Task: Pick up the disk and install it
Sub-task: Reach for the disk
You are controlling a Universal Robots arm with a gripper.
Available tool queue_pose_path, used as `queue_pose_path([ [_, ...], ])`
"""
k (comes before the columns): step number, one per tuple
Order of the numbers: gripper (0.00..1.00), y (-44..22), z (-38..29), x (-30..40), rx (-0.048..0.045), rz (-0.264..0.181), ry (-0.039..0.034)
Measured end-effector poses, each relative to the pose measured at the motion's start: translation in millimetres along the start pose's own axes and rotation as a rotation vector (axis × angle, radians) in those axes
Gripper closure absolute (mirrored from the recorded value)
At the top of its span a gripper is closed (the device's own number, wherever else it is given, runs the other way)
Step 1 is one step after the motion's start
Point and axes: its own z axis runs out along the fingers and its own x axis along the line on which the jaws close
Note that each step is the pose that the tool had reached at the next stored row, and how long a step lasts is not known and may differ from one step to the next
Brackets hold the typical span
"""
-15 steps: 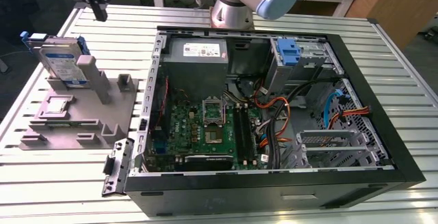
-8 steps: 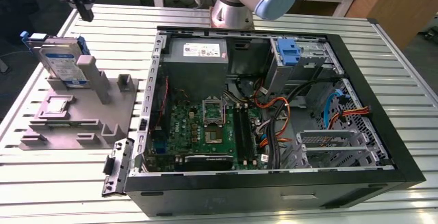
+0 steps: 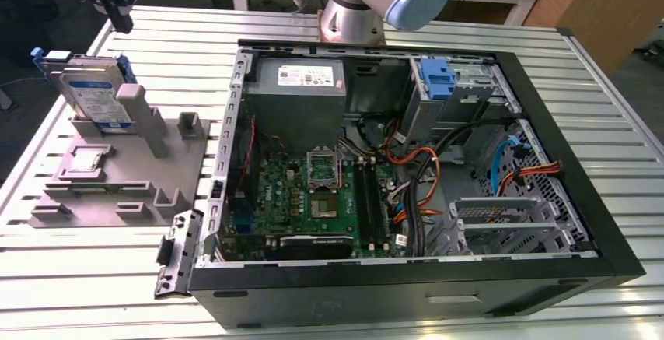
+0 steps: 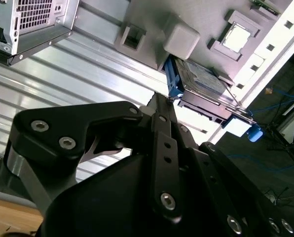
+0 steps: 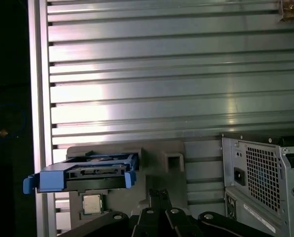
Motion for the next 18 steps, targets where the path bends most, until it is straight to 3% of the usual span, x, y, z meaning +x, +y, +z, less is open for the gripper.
queue_pose_path([
  [8, 0.89, -0.3, 0.0, 4.4, 0.0000, 0.000, 0.0000],
  [18, 0.89, -3.7, 1.3, 47.5, 0.0000, 0.000, 0.0007],
])
